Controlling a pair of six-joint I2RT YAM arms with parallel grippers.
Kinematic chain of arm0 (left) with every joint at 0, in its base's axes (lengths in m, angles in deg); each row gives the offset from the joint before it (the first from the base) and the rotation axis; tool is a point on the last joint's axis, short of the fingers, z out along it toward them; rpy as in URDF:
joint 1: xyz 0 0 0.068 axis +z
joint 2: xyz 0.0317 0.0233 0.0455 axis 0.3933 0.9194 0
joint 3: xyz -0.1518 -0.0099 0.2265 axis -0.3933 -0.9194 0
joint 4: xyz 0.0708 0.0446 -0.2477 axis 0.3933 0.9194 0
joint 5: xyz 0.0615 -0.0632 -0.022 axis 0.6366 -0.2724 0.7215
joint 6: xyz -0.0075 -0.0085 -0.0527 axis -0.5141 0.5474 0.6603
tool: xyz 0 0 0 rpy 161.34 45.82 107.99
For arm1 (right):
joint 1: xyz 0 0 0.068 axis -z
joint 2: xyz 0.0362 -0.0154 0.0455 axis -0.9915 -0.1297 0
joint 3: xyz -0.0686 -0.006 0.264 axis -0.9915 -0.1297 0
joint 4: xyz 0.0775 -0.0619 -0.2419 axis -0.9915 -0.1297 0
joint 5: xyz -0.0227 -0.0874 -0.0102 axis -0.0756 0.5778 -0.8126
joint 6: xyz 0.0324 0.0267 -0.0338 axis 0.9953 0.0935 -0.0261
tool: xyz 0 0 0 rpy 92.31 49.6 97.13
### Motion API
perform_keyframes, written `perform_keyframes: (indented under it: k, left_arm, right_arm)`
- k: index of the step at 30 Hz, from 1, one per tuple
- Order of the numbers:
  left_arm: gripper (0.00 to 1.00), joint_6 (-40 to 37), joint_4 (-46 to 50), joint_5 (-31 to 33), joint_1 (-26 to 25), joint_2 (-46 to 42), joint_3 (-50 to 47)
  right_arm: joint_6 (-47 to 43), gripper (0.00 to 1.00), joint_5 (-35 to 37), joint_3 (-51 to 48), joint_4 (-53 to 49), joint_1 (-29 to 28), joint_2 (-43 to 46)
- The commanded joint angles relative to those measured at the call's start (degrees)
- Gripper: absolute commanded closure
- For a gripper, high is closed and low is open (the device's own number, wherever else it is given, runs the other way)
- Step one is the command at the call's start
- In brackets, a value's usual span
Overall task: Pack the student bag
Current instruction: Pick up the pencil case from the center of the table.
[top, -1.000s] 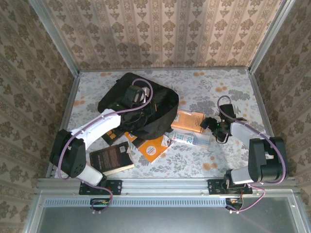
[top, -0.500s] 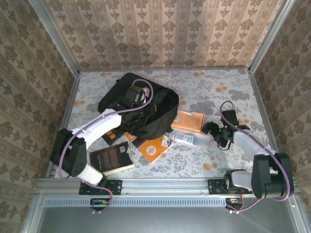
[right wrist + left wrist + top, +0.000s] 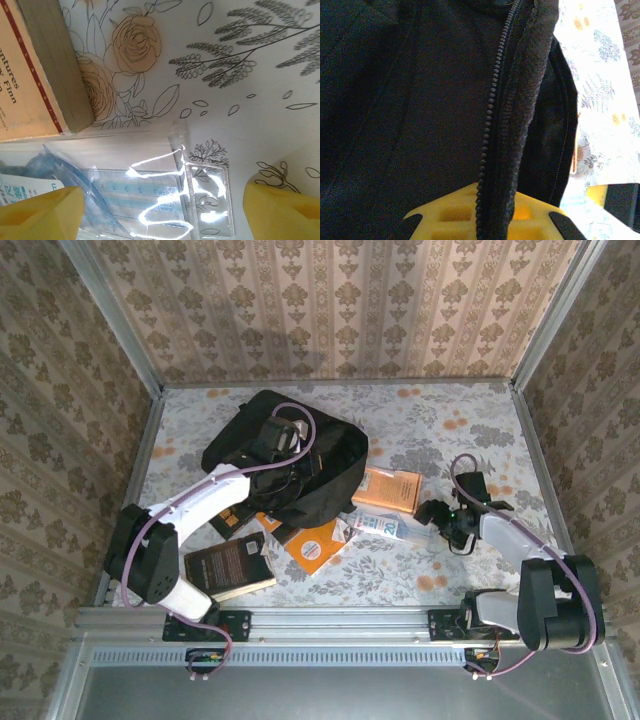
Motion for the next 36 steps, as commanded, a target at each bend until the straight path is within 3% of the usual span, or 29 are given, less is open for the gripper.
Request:
perform_keyframes:
  k: [1,13,21,28,36]
  left_arm:
    - [1.0,-1.24,0.57,-0.34,-0.31,1.04,0.49]
    - [1.0,-1.41,0.48,-1.56,-0.4,2.1,0.48]
    - [1.0,-1.74,0.88,-1.75,-0.4,1.93,0.87]
    - [1.0,-1.94,0.92,-2.0,-0.4,1.84,0.94]
    - [1.0,-2.2,1.07,-2.1,-0.31,1.26,1.36]
  right_arm:
    - [-1.04,0.19,-11.34,-1.3,2.99,-2.37,-1.68]
    - [3.4,0.25,-21.54,-3.44,13.53,-2.5,1.2]
    - [9.66,0.44,-25.03,-5.62,25.73,-2.5,0.53]
    - [18.64,0.53,-31.32,-7.73,40.8,-3.37,0.71]
    - [15.86,0.59,-28.87,-5.77,36.96,-6.16,3.61]
